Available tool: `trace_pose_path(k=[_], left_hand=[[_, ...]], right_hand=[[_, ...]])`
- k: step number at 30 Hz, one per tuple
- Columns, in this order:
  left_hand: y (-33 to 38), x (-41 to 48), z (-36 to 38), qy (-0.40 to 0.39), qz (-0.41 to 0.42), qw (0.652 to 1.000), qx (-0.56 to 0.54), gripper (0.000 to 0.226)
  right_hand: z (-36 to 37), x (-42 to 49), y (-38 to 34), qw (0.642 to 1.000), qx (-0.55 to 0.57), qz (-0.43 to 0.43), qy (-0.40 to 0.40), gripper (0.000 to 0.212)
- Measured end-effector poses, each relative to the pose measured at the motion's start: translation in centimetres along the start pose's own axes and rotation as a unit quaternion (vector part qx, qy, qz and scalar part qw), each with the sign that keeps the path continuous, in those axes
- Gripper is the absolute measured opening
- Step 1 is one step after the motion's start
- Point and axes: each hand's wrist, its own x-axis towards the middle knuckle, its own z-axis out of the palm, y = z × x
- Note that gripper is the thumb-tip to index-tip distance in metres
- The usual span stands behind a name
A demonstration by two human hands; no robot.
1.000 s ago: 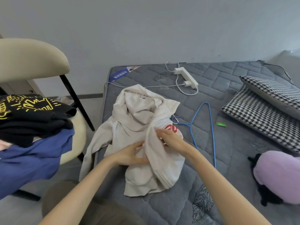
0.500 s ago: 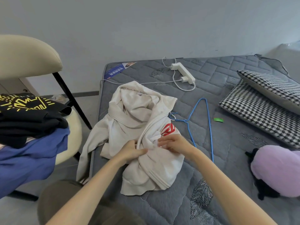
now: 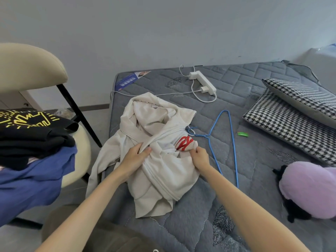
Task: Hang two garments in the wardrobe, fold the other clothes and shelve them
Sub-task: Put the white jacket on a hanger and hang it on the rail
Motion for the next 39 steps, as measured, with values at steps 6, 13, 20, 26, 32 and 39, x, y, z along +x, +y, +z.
trace_pose_path(k=[6, 13, 20, 26, 32, 39], left_hand=[[2.4, 0.0, -2.4, 0.046, 0.060, 0.997, 0.023, 0.016], [4.9, 0.4, -3.8, 0.073, 0.100, 0.989, 0.086, 0.009], [2.3, -0.2, 0.1, -0.083, 0.053, 0.973, 0.211, 0.011], [-0.1, -0.8, 2.0, -0.148, -0.024, 0.960, 0.235, 0.063], [-0.6, -0.2, 2.8, -0.096, -0.005, 0.966, 0.239, 0.086], [-1.2, 0.7, 3.4, -0.118, -0.013, 0.955, 0.272, 0.061]], right_hand=[[-2.9, 0.0, -7.1, 0.980, 0.047, -0.166, 0.095, 0.028], [-10.7, 0.1, -16.7, 0.925, -0.059, -0.303, 0.221, 0.027], [-9.0, 2.9, -7.2, 0.933, -0.333, -0.123, -0.055, 0.051], [-9.9, 1.9, 2.3, 0.902, -0.391, 0.031, -0.182, 0.090], [-8.8, 1.6, 4.7, 0.892, -0.449, -0.028, -0.040, 0.070], [-8.3, 2.7, 5.7, 0.868, -0.493, -0.064, 0.011, 0.022]])
